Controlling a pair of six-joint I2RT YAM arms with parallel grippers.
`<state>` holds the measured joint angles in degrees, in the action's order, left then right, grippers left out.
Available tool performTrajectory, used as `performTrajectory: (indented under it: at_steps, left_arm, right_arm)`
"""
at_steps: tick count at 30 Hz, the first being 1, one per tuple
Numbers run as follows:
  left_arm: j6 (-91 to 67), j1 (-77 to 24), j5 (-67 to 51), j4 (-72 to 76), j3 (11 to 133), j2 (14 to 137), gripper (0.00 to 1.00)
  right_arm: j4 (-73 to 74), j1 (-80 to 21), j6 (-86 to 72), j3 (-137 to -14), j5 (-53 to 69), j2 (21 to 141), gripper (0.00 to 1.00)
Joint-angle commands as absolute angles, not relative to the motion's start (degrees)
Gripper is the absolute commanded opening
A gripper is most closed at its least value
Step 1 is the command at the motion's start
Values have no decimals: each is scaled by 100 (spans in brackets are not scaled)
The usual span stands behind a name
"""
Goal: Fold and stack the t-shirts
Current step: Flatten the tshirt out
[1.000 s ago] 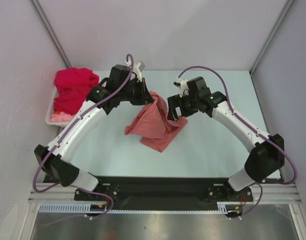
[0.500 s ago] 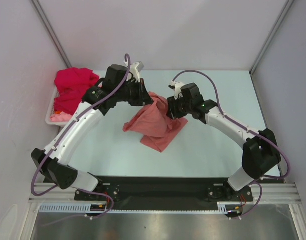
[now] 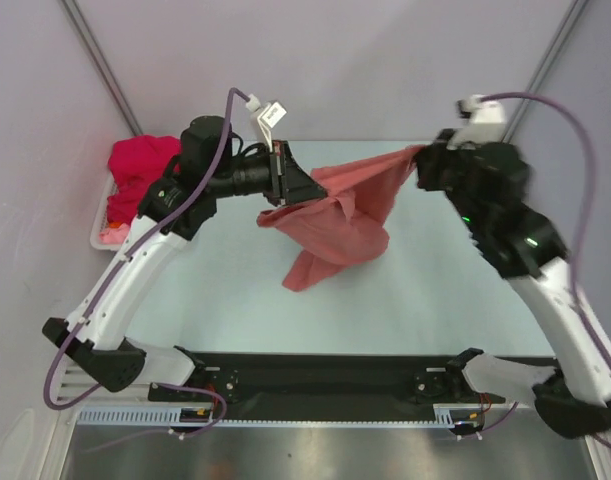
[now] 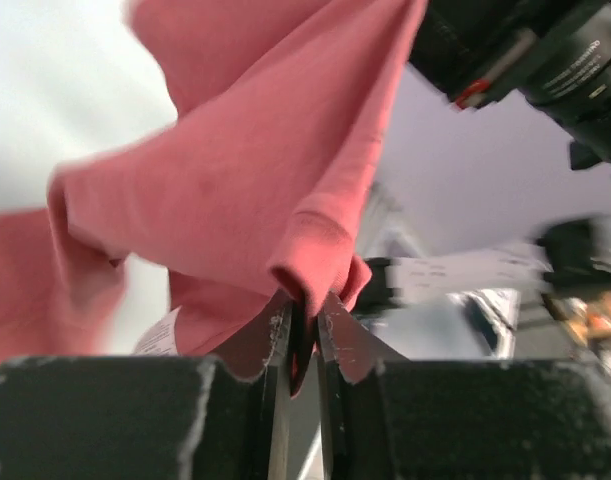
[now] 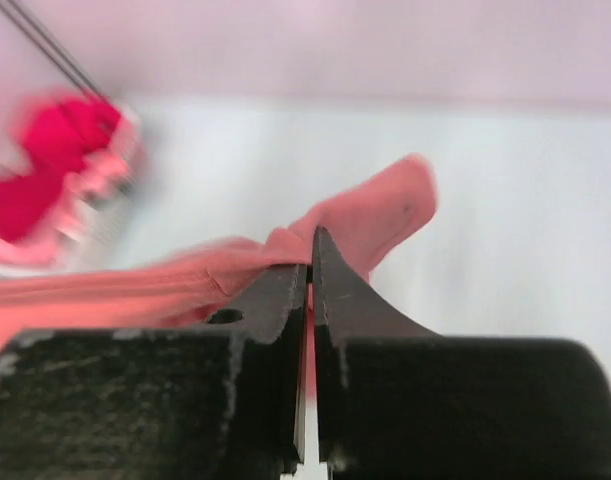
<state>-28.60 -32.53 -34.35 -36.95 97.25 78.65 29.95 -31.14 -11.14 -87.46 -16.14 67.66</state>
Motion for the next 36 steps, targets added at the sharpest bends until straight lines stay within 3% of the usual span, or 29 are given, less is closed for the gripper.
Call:
performTrajectory:
  at_steps: [1,5,10,14,16,22,23,27,28,29,31,33,34,35,36]
  left_arm:
    - [-3594,-3787,-4623,-2200,9948,7383,17]
    - [-3797,-4804,-4422,-1943,10186,7365,14]
    - [-3929,-5080,-3640,-2021,10082,7164,11]
    - [-3166,-5019,-1807,-3117,10405,7058,11]
    - [-3042,-4826,-954,-3671,10433,7101,3]
    - [-3101,-3108,254,-3735,8773,7267,7]
    - [-3163,-2850,211,-3770,8632,7408,11]
    - [-2902,-1979,316,-3430,8078,8225,1]
    - [-2639,-1795,386,-3297,8042,8435,0]
    - [-2532,-1697,500,-3235,8103,8890,0]
    - [-2400,-1539,650,-3462,8594,9411,0]
    - [-2119,-1468,755,-3646,9076,9974,2]
    - [-1979,-1468,730,-3726,9210,10106,7]
    - [-1960,-1476,573,-3935,9333,10299,21]
    - [-1943,-1477,484,-3981,9447,10318,28]
  right_arm:
    - [3461,-3269,-1151,-9620,-2242,5663,0]
    - [3814,-3287,-1108,-10536,-1436,5248,0]
    - [4315,-3278,-1291,-11722,-844,5720,0]
    - [4009,-3278,-1039,-11760,-1009,6335,0]
    - [3570,-3270,-862,-11445,-1063,6828,0]
    - [1760,-2909,-449,-10635,-274,8523,0]
    - [1584,-2866,-440,-10626,-203,8804,0]
    - [1282,-2585,-465,-11187,-105,10473,1]
    - [1457,-2540,-553,-11824,-166,11129,4]
    - [1703,-2488,-623,-12222,-132,11458,17]
    - [2922,-2408,-747,-13213,-114,12090,32]
    - [4219,-2391,-782,-14341,-219,12699,59]
    - [4558,-2356,-930,-14448,-376,12761,69]
    - [5136,-2321,-1045,-14293,-352,12631,82]
    - [5350,-2268,-1150,-14013,-212,12482,84]
